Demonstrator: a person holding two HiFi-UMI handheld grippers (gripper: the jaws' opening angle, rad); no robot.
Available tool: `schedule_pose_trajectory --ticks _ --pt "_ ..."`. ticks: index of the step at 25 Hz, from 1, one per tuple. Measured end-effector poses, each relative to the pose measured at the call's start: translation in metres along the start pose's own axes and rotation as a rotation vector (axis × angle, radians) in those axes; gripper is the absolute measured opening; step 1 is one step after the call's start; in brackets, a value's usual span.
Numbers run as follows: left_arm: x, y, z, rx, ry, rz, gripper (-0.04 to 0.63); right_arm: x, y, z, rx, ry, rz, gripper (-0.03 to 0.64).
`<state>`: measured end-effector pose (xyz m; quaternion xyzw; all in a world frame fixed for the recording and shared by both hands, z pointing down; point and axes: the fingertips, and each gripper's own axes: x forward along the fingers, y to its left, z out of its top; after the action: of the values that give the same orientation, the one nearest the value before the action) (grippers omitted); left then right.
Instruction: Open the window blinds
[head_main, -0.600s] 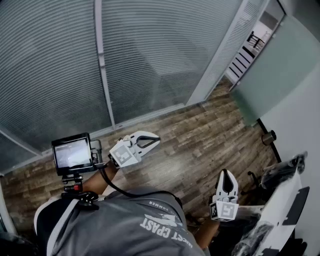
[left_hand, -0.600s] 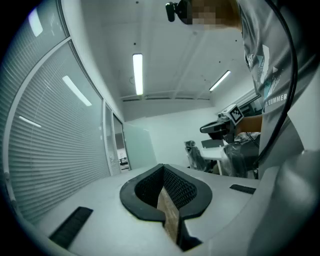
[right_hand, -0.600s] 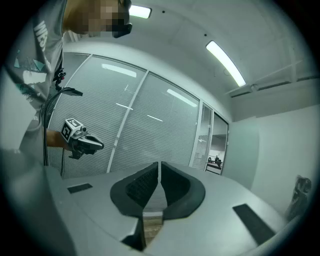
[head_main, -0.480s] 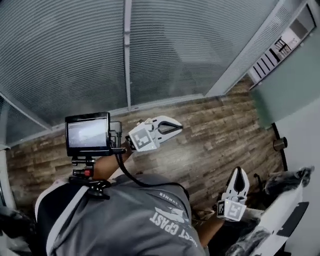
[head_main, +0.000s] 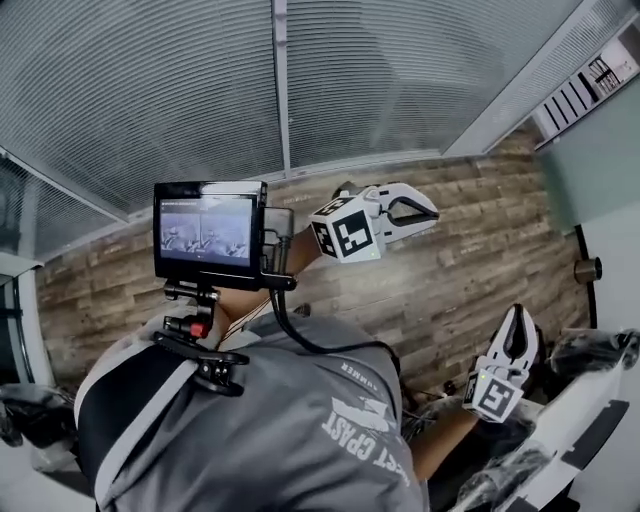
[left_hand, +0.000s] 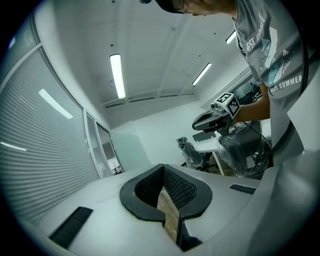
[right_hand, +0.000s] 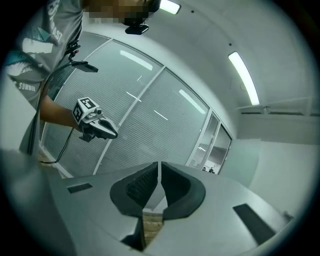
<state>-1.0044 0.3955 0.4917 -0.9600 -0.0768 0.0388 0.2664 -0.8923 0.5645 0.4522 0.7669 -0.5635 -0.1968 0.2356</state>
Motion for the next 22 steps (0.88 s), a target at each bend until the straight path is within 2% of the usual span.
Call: schedule_pose_trajectory --ticks 4,7,9,13,19,22 --pt "0.0 0.009 -0.004 0.067 0.002 -0.001 0.003 0.015 0.008 0.021 -0.057 -0.033 -0.016 0.021" --pt "0.01 0.02 -0.006 0.113 0.005 0.002 0.003 0.032 0.004 0.026 -0.198 -0.007 -0.028 0.021" --pt "0.037 0.025 -0.002 0.138 0.001 -0.007 0.003 0.042 -0.017 0.015 -0.253 0.015 -0.041 0.02" --pt "0.102 0.029 0.005 0.15 -0.019 -0.034 0.003 0.055 -0.068 -0.013 -0.263 0.018 -0.07 0.02" --pt "0.145 0.022 0.009 0.127 -0.026 -0.064 0.003 0.05 -0.104 -0.029 -0.258 0.046 -0.086 0.02" --pt "0.225 0.03 0.006 0.136 0.007 -0.078 0.003 0.069 -0.172 -0.073 -0.222 0.03 -0.087 0.02"
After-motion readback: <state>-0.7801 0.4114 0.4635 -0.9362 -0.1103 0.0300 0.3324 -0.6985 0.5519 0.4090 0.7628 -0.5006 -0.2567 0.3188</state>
